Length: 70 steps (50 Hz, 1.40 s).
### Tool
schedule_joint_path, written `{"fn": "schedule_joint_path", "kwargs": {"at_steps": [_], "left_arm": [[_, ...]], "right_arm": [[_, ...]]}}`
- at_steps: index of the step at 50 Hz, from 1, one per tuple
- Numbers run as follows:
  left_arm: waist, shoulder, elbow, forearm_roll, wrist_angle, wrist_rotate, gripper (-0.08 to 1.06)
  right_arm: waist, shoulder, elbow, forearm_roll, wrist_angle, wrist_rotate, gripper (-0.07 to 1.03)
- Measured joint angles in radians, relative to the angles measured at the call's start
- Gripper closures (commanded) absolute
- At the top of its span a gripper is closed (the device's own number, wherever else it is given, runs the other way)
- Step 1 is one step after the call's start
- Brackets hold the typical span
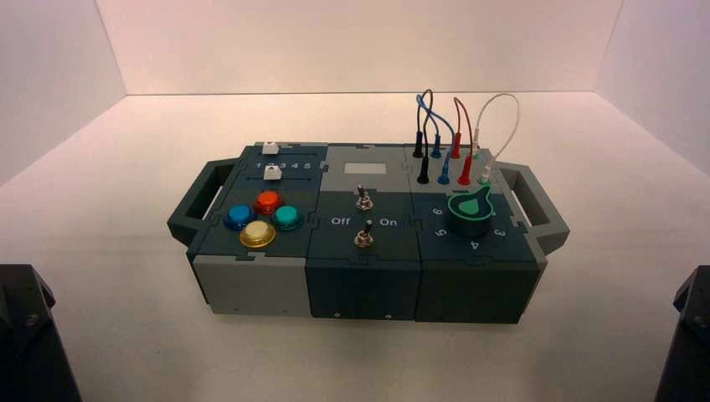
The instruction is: Flip the top switch on with the right gripper.
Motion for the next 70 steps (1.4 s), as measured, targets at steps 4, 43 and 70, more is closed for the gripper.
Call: {"fn": "schedule_joint_path", "kwargs": {"at_steps": [4,43,70], "left_arm": [[0.000,0.002,0.000,0.000,0.002,0.000,1.01],[0.000,0.005,0.000,0.000,0.015,0.006,1.01],[-0.184,0.028,-0.097,0.000,0.477,0.005,1.01]], "right_arm": [[0.000,-0.003,0.000,0.002,0.003,0.002,0.99],[0.002,0.009,0.000,0.002,0.025,0.002,0.99],[0.190,0.095,-0.078,0.002,0.334,0.002,0.99]]}}
